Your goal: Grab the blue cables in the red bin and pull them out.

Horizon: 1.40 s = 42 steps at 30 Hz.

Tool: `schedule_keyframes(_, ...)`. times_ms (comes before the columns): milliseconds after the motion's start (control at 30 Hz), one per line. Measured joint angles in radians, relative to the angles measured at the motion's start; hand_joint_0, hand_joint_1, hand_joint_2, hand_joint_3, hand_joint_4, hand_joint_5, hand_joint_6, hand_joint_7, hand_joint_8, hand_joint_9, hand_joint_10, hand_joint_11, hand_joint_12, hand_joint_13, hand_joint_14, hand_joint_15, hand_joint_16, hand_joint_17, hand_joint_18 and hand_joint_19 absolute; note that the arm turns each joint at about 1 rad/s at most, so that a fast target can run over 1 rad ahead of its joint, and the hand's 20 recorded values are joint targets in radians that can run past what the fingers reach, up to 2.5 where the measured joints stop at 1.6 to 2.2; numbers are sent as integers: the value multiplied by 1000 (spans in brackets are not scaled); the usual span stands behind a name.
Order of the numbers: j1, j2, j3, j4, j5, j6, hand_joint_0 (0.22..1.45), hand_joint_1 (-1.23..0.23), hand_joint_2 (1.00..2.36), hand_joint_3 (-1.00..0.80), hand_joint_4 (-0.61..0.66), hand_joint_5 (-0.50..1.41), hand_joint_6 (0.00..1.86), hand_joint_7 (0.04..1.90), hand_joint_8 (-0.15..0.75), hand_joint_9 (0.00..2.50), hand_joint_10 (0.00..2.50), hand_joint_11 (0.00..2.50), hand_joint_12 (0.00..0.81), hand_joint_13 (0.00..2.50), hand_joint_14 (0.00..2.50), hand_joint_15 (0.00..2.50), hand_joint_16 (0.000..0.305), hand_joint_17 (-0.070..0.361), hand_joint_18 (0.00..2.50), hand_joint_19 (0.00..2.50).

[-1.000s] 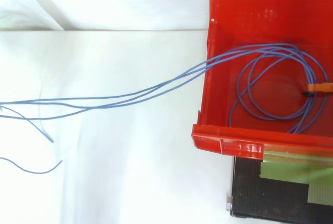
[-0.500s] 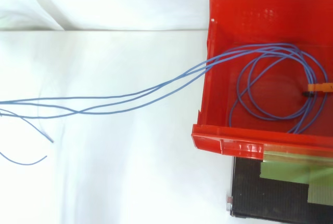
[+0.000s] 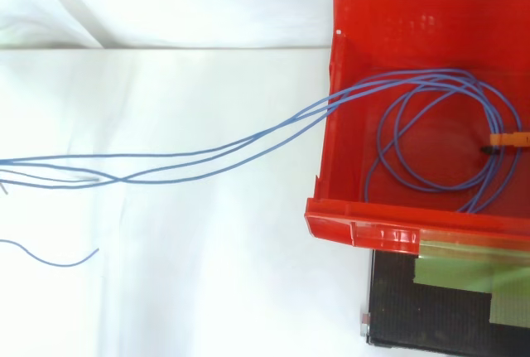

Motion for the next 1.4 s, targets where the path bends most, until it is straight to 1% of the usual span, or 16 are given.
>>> schedule_keyframes(100, 0, 0, 0, 0, 0, 0, 1138, -1105, 1019, -63, -113, 325, 704, 571, 230, 475, 2048, 1157, 307, 716, 1762, 1060, 38, 85, 560, 1194)
schedule_keyframes(167, 0, 0, 0, 0, 0, 0, 1097, -1098, 1022, -132, -87, 339, 640, 602, 240, 475, 2038, 1174, 306, 738, 1696, 1100, 38, 85, 582, 1173)
schedule_keyframes(233, 0, 0, 1, 0, 0, 0, 1044, -1087, 1022, -296, -52, 359, 577, 626, 248, 481, 2003, 1206, 310, 768, 1629, 1134, 39, 87, 610, 1144)
schedule_keyframes(267, 0, 0, 1, 0, 0, 0, 1026, -1083, 1022, -313, -45, 368, 556, 641, 254, 486, 1995, 1199, 310, 775, 1611, 1146, 39, 88, 615, 1144)
schedule_keyframes(300, 0, 0, 1, 0, 0, 0, 992, -1071, 1022, -384, -33, 379, 528, 656, 256, 494, 1980, 1206, 314, 785, 1594, 1163, 39, 88, 622, 1143)
schedule_keyframes(333, 0, 0, 1, 0, 0, 0, 960, -1061, 1019, -489, -19, 396, 500, 672, 262, 505, 1960, 1216, 308, 788, 1589, 1171, 40, 89, 624, 1139)
schedule_keyframes(400, 0, 0, 1, 0, 0, 0, 918, -1040, 1016, -625, 3, 429, 450, 700, 262, 524, 1917, 1253, 318, 795, 1595, 1173, 40, 89, 621, 1150)
schedule_keyframes(433, 0, 0, 1, 0, 0, 0, 870, -1014, 1012, -728, 22, 446, 418, 719, 269, 544, 1908, 1245, 318, 803, 1607, 1171, 40, 90, 624, 1157)
schedule_keyframes(533, 0, 0, 1, 0, 0, 0, 813, -979, 1007, -864, 52, 483, 382, 733, 277, 562, 1897, 1258, 324, 814, 1627, 1142, 41, 93, 633, 1162)
schedule_keyframes(567, 0, 0, 1, 0, 0, 0, 783, -952, 1002, -962, 71, 519, 367, 736, 283, 585, 1892, 1260, 329, 822, 1650, 1133, 42, 95, 645, 1157)
schedule_keyframes(600, 0, 0, 1, 0, 0, 0, 765, -926, 1000, -1000, 96, 545, 338, 753, 288, 592, 1889, 1259, 336, 828, 1661, 1129, 43, 97, 658, 1161)
schedule_keyframes(700, 0, 0, 1, -1, 0, 0, 711, -865, 1000, -1000, 131, 630, 295, 772, 305, 652, 1917, 1226, 347, 863, 1710, 1087, 46, 103, 695, 1142)
schedule_keyframes(833, 0, 0, 0, -1, 0, 0, 663, -802, 1000, -1000, 165, 717, 298, 766, 322, 722, 1965, 1168, 367, 927, 1751, 1034, 48, 109, 767, 1116)
schedule_keyframes(1067, 1, 0, 1, -2, 0, -1, 637, -769, 1000, -1000, 183, 803, 368, 737, 327, 793, 1964, 1171, 375, 970, 1747, 1036, 50, 113, 822, 1114)
schedule_keyframes(1233, 1, 0, 0, -2, 0, -2, 613, -768, 1000, -1000, 196, 865, 455, 685, 336, 851, 1956, 1157, 389, 1016, 1742, 1036, 52, 116, 863, 1116)
schedule_keyframes(1400, 1, 0, 1, -2, 0, -2, 595, -760, 1000, -1000, 205, 915, 468, 672, 333, 885, 1937, 1179, 401, 1051, 1743, 1020, 53, 120, 892, 1103)
